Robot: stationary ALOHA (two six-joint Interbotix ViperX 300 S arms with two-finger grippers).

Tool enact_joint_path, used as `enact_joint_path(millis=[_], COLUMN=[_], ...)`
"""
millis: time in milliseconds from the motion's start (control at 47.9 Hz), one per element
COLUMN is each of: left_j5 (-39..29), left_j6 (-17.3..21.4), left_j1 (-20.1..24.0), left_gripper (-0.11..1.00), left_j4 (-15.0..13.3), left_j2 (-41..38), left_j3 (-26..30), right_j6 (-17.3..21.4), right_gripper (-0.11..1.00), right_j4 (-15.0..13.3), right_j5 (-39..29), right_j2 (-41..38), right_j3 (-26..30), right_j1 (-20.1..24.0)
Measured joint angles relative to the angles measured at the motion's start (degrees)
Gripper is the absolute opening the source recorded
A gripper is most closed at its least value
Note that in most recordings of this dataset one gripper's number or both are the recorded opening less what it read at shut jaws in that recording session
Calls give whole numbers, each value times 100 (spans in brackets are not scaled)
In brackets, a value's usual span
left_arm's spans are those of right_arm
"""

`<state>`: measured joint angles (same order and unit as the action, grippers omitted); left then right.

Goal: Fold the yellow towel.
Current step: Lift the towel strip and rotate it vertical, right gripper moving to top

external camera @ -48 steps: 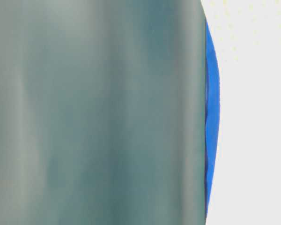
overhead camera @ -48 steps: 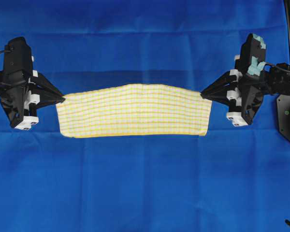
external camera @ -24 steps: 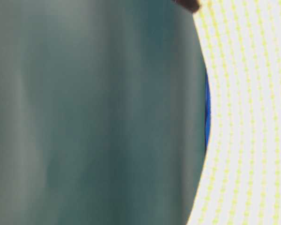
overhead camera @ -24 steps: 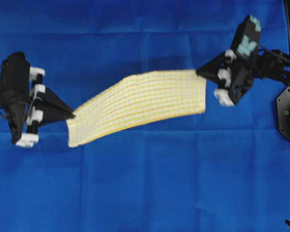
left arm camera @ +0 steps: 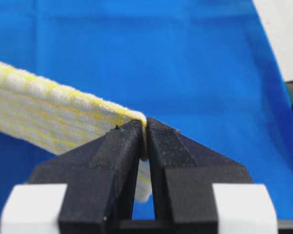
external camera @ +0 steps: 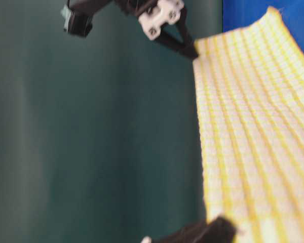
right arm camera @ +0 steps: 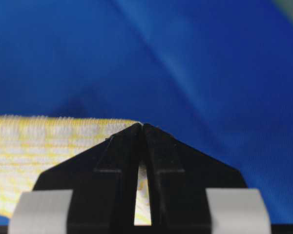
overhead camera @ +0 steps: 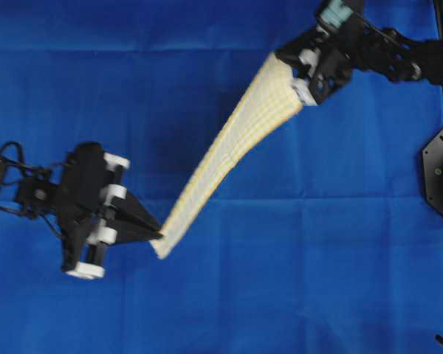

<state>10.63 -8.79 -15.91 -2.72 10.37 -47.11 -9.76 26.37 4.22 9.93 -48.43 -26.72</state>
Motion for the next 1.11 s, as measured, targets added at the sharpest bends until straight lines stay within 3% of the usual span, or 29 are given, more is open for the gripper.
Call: enact_joint_path(millis=[481,773,1107], left_j5=[-176,-360,-360], left_j6=[650,905,1239], left_j1=[-88,-88,26], left_gripper=[3,3,3], left_j4=[0,-9,-9], left_j2=[-1397,-1696,-2259], left_j3=[1582,2065,2769], right_j6=[-35,-35,-35], right_gripper=[2,2,2], right_j4=[-246,-255,-264], right_j5=[18,18,18], right_j2=[-606,-589,44], right_j3=[826,791,202], right_j1=[-53,-44,-229])
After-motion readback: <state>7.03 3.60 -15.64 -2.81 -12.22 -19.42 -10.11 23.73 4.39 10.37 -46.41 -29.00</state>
